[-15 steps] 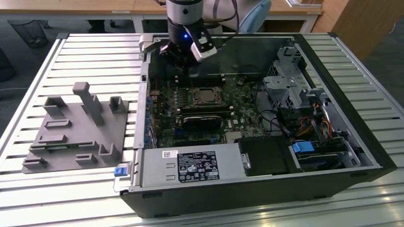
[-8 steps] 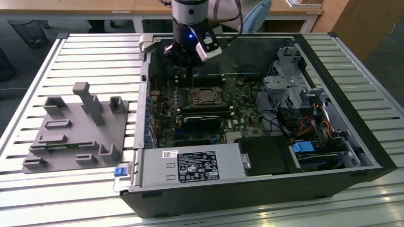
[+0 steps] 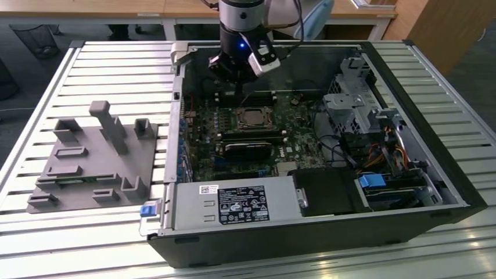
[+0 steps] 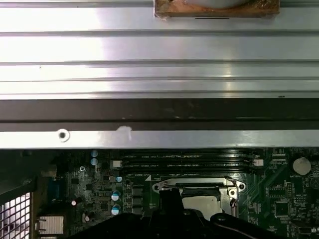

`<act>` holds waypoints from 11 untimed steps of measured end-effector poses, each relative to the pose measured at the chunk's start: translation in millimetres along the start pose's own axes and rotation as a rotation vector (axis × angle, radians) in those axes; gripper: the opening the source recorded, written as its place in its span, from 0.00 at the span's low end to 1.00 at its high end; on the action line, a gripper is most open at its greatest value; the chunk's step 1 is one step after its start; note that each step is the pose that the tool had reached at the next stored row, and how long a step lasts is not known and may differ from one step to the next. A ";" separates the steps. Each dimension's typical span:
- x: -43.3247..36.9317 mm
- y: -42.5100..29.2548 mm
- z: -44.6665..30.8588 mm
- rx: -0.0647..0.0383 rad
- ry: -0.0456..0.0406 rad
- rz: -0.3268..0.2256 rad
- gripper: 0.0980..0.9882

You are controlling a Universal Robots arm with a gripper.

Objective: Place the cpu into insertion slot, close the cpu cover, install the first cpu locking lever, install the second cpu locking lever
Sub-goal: 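Install the first cpu locking lever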

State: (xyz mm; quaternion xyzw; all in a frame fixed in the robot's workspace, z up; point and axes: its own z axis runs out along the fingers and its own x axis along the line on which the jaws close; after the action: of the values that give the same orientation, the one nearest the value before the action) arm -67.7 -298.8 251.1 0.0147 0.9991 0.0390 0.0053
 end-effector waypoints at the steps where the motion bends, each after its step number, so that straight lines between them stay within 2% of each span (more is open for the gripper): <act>1: -2.4 0.1 0.4 0.000 0.0000 0.000 0.02; 5: -8.8 0.1 1.1 -0.002 0.0005 0.000 0.02; 6: -9.1 0.0 1.2 -0.010 0.0008 0.000 0.02; 8: -9.1 -0.5 1.5 -0.045 0.0019 0.001 0.02; 9: -9.2 -0.8 2.1 -0.053 0.0017 0.001 0.02; 11: -9.2 -0.9 3.6 -0.055 0.0000 0.000 0.02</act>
State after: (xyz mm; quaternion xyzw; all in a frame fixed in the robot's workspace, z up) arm -58.5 -299.7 247.6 0.0148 0.9977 0.0664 0.0057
